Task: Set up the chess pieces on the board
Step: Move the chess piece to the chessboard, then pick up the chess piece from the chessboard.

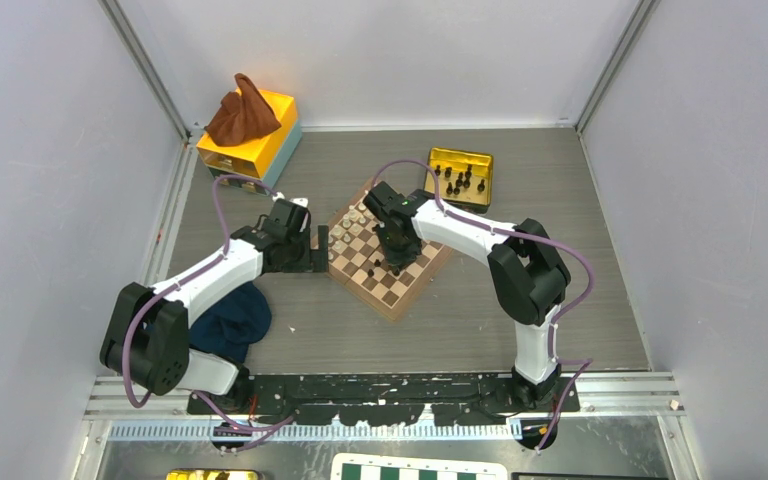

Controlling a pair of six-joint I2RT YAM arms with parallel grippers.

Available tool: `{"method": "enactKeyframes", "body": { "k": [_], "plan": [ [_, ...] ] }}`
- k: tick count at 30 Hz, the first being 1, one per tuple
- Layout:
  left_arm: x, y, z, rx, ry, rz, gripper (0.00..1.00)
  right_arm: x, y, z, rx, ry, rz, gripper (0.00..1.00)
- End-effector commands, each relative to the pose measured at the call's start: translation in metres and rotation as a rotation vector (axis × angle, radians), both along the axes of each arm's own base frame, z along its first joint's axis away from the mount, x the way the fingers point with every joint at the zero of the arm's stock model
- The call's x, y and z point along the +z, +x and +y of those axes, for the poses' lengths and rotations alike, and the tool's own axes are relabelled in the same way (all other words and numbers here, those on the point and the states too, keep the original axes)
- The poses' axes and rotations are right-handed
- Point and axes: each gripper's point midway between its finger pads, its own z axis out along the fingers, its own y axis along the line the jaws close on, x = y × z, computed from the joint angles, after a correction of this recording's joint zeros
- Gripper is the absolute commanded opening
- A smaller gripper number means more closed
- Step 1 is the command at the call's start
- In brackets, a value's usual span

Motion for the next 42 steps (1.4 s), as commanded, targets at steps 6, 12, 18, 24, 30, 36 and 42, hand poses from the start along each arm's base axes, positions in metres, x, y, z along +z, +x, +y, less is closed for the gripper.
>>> {"method": "enactKeyframes", "body": {
  "k": [6, 12, 18, 24, 30, 36, 42],
  "plan": [
    [0.010, 0.012, -0.007, 0.004, -0.035, -0.044, 1.00, 0.030, 0.010, 0.011, 0.003, 0.053, -0.071, 0.35],
    [0.011, 0.012, -0.007, 0.003, -0.037, -0.046, 1.00, 0.037, 0.013, 0.014, 0.009, 0.057, -0.081, 0.36],
    [0.012, 0.012, -0.007, 0.004, -0.037, -0.048, 1.00, 0.043, 0.017, 0.021, 0.019, 0.069, -0.091, 0.37],
    [0.013, 0.012, -0.007, 0.004, -0.039, -0.052, 1.00, 0.043, 0.021, 0.030, 0.028, 0.082, -0.089, 0.37],
    [0.013, 0.012, -0.007, 0.004, -0.039, -0.053, 1.00, 0.040, 0.023, 0.038, 0.039, 0.090, -0.083, 0.37],
    [0.013, 0.012, -0.007, 0.003, -0.041, -0.052, 1.00, 0.035, 0.026, 0.044, 0.045, 0.094, -0.075, 0.37],
    [0.013, 0.012, -0.007, 0.003, -0.041, -0.051, 1.00, 0.032, 0.028, 0.047, 0.050, 0.096, -0.068, 0.37]
  ]
}}
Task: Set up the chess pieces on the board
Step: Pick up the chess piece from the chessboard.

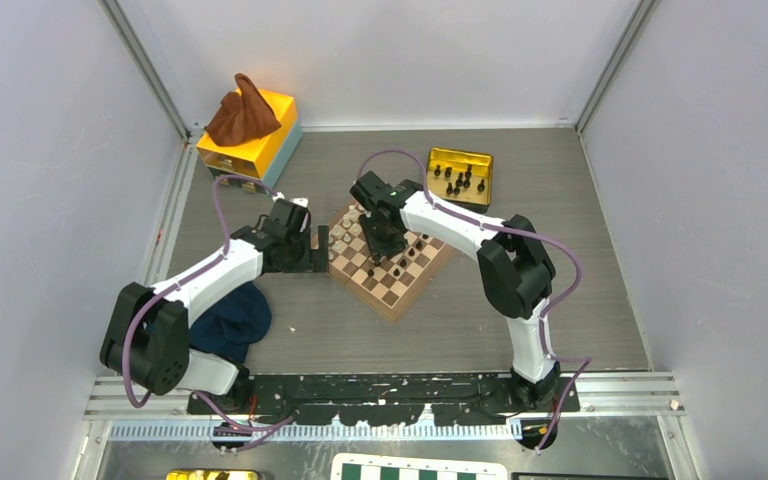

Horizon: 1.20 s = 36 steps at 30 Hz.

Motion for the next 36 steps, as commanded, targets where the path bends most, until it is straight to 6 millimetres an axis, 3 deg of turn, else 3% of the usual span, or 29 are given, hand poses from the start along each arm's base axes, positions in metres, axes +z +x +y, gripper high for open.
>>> {"method": "enactKeyframes", "body": {
  "k": [1, 17, 36],
  "plan": [
    [0.012, 0.012, -0.007, 0.004, -0.038, -0.051, 1.00, 0.016, 0.008, 0.016, 0.024, 0.050, -0.036, 0.37],
    [0.012, 0.013, -0.006, 0.006, -0.033, -0.050, 1.00, 0.005, 0.009, 0.021, 0.036, 0.047, -0.017, 0.36],
    [0.010, 0.013, -0.006, 0.008, -0.029, -0.044, 1.00, 0.007, 0.011, 0.022, 0.044, 0.046, -0.025, 0.08]
  ]
}}
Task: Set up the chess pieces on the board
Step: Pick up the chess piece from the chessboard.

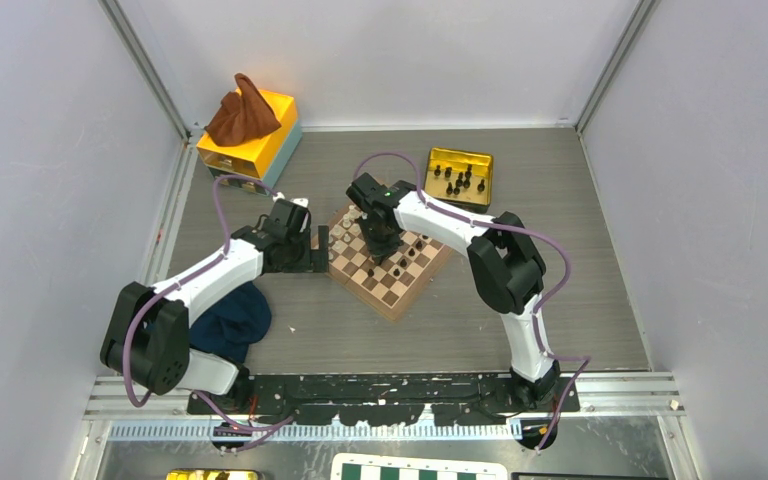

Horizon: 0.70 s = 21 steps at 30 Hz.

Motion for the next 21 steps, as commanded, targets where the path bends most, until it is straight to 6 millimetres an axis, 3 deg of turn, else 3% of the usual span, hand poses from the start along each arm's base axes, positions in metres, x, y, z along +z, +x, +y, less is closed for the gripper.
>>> {"method": "enactKeyframes", "body": {
  "k": [1, 21],
  "plan": [
    [0.010, 0.013, -0.006, 0.008, -0.029, -0.045, 1.00, 0.025, 0.007, 0.011, 0.023, 0.048, -0.053, 0.08],
    [0.008, 0.013, -0.008, 0.003, -0.036, -0.040, 1.00, 0.045, -0.019, -0.004, 0.032, 0.027, -0.102, 0.08]
  ]
}}
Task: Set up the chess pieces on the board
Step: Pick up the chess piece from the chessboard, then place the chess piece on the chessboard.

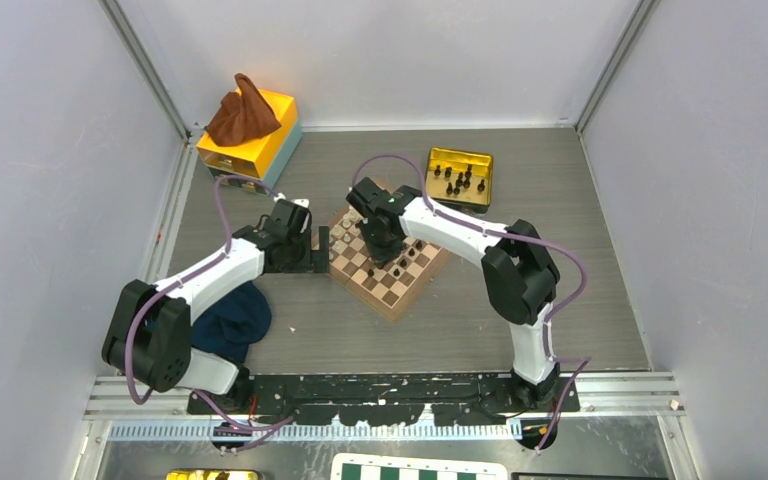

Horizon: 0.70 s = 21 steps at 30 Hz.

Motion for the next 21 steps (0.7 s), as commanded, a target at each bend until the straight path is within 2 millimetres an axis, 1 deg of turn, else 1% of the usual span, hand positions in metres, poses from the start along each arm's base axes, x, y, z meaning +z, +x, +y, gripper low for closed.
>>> {"method": "enactKeyframes", "body": {
  "k": [1, 12, 21],
  "plan": [
    [0.012, 0.013, -0.007, 0.005, -0.039, -0.049, 1.00, 0.026, -0.004, -0.001, 0.011, 0.024, -0.068, 0.08],
    [0.012, 0.012, -0.008, 0.001, -0.043, -0.047, 1.00, 0.020, -0.022, -0.008, 0.012, 0.008, -0.071, 0.08],
    [0.012, 0.012, -0.009, -0.001, -0.046, -0.046, 1.00, 0.011, -0.024, -0.011, 0.002, 0.008, -0.072, 0.07]
  ]
}}
